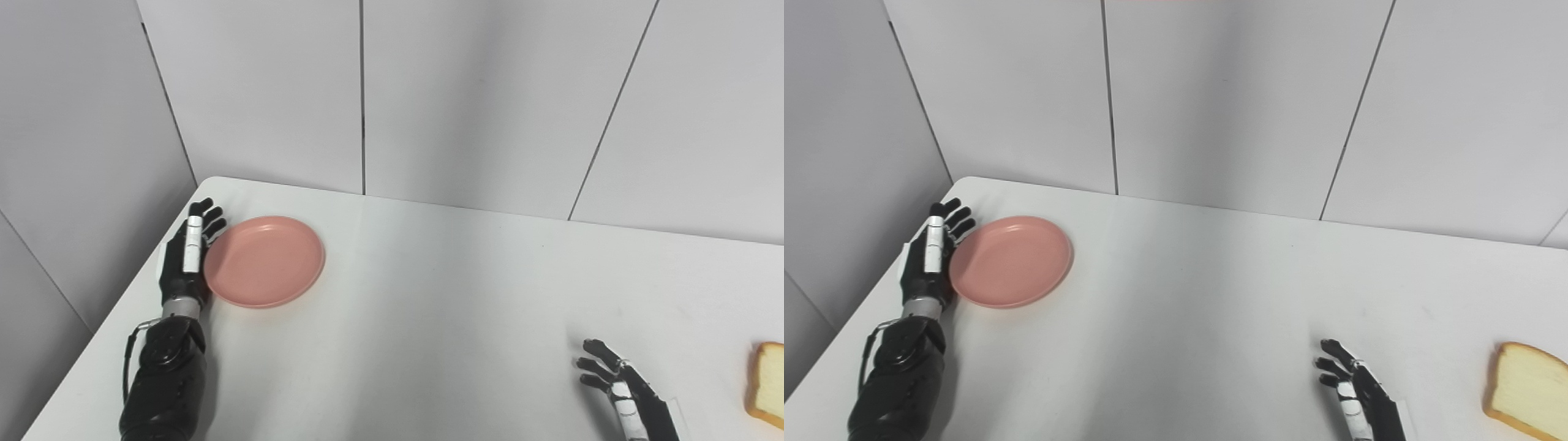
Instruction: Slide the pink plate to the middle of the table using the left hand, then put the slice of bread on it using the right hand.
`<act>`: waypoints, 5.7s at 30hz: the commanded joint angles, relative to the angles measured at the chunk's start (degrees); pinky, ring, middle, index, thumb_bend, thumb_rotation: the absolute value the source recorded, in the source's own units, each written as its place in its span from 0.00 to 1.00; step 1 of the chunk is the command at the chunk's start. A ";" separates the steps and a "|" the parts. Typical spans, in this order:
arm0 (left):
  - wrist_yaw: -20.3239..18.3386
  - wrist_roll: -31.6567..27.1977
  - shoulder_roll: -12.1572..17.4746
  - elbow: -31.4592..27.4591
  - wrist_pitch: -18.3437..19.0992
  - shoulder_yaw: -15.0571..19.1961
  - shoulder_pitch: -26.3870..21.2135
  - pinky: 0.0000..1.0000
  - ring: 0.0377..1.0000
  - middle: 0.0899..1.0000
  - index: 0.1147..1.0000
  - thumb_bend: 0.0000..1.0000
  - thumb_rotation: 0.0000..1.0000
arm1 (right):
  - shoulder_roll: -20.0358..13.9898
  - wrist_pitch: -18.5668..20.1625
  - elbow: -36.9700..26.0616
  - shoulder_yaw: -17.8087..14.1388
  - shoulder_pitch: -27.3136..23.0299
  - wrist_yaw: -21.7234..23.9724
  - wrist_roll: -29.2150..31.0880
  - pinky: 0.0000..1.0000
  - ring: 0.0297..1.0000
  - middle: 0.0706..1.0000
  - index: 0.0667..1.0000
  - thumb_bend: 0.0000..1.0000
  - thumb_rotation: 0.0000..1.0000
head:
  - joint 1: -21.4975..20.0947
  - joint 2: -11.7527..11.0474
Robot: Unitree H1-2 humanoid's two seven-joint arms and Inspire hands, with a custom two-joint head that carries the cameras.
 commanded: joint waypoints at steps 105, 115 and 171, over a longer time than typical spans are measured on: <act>-12.14 2.20 -15.87 0.56 7.84 -13.74 3.30 0.72 0.80 0.74 0.78 0.85 0.85 | 8.24 6.02 -5.45 11.45 -2.72 -12.99 -30.58 0.76 0.84 0.85 0.79 0.65 0.86 | -29.22 4.17; -11.88 2.64 -15.79 0.80 7.27 -14.00 3.04 0.70 0.79 0.73 0.79 0.85 0.85 | -0.19 6.07 -12.67 4.52 -4.49 -9.84 -28.71 0.81 0.85 0.86 0.85 0.71 0.80 | -29.25 3.80; -10.97 2.75 -17.35 6.33 4.03 -14.82 0.81 0.71 0.78 0.73 0.79 0.85 0.84 | -71.87 -15.47 0.28 25.10 -31.74 20.65 -51.26 1.00 1.00 1.00 1.00 0.91 0.25 | -28.95 3.16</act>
